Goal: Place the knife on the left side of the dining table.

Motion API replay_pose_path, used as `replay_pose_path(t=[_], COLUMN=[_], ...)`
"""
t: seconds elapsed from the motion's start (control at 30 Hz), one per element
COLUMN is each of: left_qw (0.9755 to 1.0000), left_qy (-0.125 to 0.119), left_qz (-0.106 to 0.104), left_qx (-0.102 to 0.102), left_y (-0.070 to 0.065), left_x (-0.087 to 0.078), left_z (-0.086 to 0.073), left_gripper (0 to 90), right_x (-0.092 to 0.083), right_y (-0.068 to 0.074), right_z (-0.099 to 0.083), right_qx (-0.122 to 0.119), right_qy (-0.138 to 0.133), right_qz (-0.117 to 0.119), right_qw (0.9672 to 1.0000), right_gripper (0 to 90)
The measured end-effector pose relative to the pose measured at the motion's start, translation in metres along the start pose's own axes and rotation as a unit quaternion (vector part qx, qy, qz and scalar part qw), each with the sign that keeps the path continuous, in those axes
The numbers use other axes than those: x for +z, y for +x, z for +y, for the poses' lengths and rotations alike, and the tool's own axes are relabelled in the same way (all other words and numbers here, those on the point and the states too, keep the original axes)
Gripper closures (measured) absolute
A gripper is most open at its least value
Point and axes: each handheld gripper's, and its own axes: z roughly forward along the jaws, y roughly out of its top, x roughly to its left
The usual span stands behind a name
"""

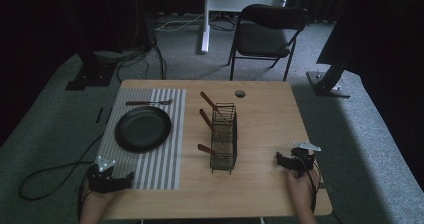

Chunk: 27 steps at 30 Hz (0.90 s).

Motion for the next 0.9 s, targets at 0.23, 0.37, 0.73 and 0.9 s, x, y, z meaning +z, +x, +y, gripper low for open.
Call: replay_pose_path(t=[0.23, 0.37, 0.73, 0.9], left_qw=[0.9999, 0.9997, 0.9964, 0.9935], left_qy=[-0.011, -0.014, -0.042, -0.056], left_qz=[-0.01, -0.019, -0.065, -0.085], left_qx=[0.005, 0.007, 0.035, 0.051], left_y=[0.0, -0.001, -0.022, -0.032], left_x=[-0.002, -0.004, -0.018, -0.022], left_z=[-0.001, 0.001, 0.014, 0.022], left_gripper=[0.9, 1.0, 1.0, 1.0], right_x=[0.0, 0.0, 0.0, 0.0], right_y=[0.0, 0.0, 0.0, 0.0], right_z=[0.0, 0.0, 0.0, 0.0], right_qx=[0.0, 0.0, 0.0, 0.0], right_qy=[0.0, 0.0, 0.0, 0.0], right_qz=[0.0, 0.0, 0.0, 0.0], right_qw=[1.0, 1.0, 1.0, 1.0], right_gripper=[11.3, 11.3, 11.3, 11.3])
